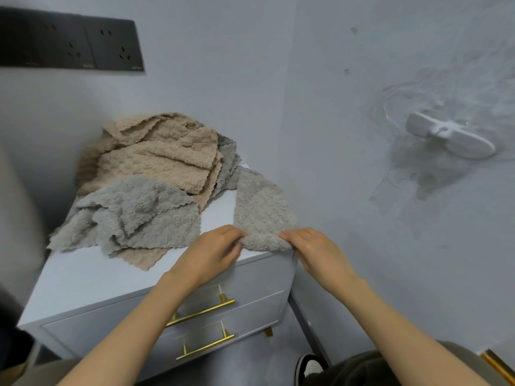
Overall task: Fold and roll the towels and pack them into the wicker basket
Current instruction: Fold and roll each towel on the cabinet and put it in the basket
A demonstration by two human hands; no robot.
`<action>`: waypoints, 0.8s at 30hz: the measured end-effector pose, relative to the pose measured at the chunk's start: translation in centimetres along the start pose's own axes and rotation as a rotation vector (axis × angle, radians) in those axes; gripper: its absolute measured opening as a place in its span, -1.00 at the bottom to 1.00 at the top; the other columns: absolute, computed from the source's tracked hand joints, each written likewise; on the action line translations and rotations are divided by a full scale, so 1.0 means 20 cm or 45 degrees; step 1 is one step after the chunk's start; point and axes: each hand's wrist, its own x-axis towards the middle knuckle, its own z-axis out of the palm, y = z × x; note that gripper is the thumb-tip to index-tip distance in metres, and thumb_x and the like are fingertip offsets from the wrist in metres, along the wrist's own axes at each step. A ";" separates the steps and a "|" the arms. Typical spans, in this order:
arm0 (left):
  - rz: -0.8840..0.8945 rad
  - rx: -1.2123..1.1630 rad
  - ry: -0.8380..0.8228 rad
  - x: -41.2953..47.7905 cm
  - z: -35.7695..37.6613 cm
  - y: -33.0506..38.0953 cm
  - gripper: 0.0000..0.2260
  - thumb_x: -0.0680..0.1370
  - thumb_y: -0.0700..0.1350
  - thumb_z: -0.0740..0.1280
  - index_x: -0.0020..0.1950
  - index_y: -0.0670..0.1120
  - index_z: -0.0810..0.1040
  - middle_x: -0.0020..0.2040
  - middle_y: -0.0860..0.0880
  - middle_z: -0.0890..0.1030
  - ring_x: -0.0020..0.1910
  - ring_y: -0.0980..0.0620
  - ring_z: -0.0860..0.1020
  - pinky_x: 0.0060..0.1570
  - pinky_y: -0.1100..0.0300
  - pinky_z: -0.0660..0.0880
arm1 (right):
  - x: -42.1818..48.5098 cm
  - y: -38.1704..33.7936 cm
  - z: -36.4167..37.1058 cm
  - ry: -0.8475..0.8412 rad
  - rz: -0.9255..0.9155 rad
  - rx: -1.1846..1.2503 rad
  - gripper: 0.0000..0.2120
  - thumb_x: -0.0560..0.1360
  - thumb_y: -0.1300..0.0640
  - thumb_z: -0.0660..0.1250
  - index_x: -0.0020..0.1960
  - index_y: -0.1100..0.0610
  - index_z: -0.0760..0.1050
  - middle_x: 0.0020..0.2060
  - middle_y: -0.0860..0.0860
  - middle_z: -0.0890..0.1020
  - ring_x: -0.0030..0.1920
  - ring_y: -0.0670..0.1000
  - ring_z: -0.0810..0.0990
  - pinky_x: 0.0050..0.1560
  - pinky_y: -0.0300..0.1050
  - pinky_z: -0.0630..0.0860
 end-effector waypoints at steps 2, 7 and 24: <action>0.012 0.039 0.017 -0.01 -0.01 0.00 -0.76 0.61 -0.06 0.21 0.21 -0.10 0.54 0.05 0.00 0.59 0.02 0.04 0.55 -0.05 0.34 0.35 | 0.00 0.00 -0.02 -0.024 0.070 0.092 -0.64 0.50 0.18 0.20 0.27 0.04 0.53 0.19 -0.03 0.61 0.15 0.06 0.59 0.14 -0.10 0.51; 0.035 0.073 0.007 -0.06 -0.04 0.03 -0.60 0.56 0.08 0.08 0.16 -0.10 0.57 0.02 0.01 0.62 -0.01 0.05 0.57 -0.07 0.30 0.41 | 0.03 -0.01 -0.04 -0.153 0.157 0.305 -0.64 0.59 0.22 0.20 0.32 -0.05 0.49 0.26 -0.11 0.55 0.27 -0.05 0.48 0.25 -0.16 0.42; -0.698 -0.302 0.197 0.02 -0.01 0.03 -0.79 0.54 0.08 0.30 -0.16 -0.04 0.54 -0.33 0.03 0.60 -0.33 0.14 0.52 -0.35 0.23 0.37 | 0.12 -0.06 -0.08 0.034 0.949 0.835 -0.91 0.48 0.02 0.37 -0.06 0.00 0.54 -0.39 -0.08 0.62 -0.29 -0.11 0.57 -0.23 -0.22 0.44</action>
